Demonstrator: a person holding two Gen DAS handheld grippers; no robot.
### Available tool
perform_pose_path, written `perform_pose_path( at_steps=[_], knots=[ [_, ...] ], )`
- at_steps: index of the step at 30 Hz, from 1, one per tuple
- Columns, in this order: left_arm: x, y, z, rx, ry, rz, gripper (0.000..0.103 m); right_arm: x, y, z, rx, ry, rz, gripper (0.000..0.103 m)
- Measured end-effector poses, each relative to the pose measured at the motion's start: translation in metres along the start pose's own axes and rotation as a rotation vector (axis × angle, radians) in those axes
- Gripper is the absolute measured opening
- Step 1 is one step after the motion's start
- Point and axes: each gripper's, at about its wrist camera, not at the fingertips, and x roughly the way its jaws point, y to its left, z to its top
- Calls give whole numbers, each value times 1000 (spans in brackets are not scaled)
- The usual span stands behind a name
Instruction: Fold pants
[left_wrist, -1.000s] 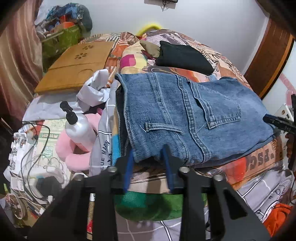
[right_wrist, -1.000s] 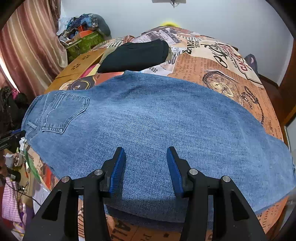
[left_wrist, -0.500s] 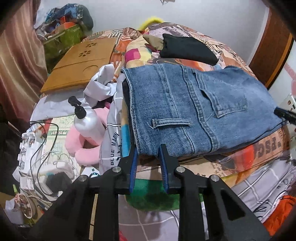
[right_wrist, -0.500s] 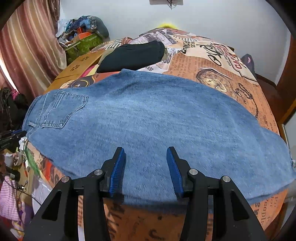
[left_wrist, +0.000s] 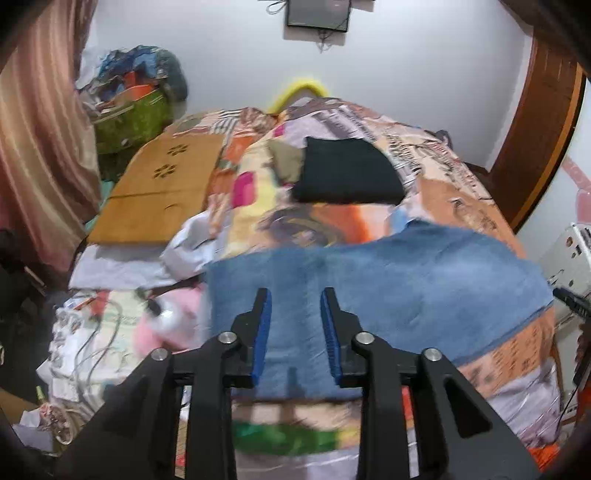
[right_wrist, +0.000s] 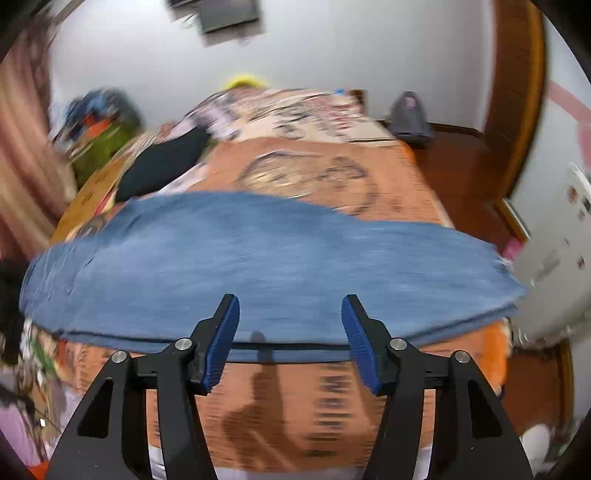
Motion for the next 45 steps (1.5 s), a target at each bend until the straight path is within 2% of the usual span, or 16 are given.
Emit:
perform_pose_path(
  at_steps=[3,10,16,21,24,27,28,29,34,39,45],
  knots=[
    [19,-45,20,21,7,-24,34,-11,-38,-3,75,-25,-23,60],
    [75,-178,46,116,72,-115,38,-15,-129,-24,244,-31,-33,62],
    [124,-293,39,236,172,-207,39,-7,-173,-44,375,-26,-7,62],
    [155,-354,18,316,242,-229,39,9,-195,-53,482,-24,67,62],
    [175,-381,4,341,296,-244,39,23,-205,-55,519,-15,110,62],
    [178,-398,-5,367,255,-218,53,35,-211,-55,564,-10,149,62],
    [180,-402,-7,370,254,-220,59,38,-214,-55,587,-11,172,65],
    [181,-406,-7,366,250,-222,61,42,-216,-56,605,-12,189,68],
    [186,-424,-12,390,229,-209,63,46,-221,-54,646,-32,205,71],
    [187,-438,-18,423,216,-194,66,40,-228,-51,699,-99,228,70],
    [183,-448,-27,451,201,-195,66,54,-232,-42,721,-90,214,70]
  ],
)
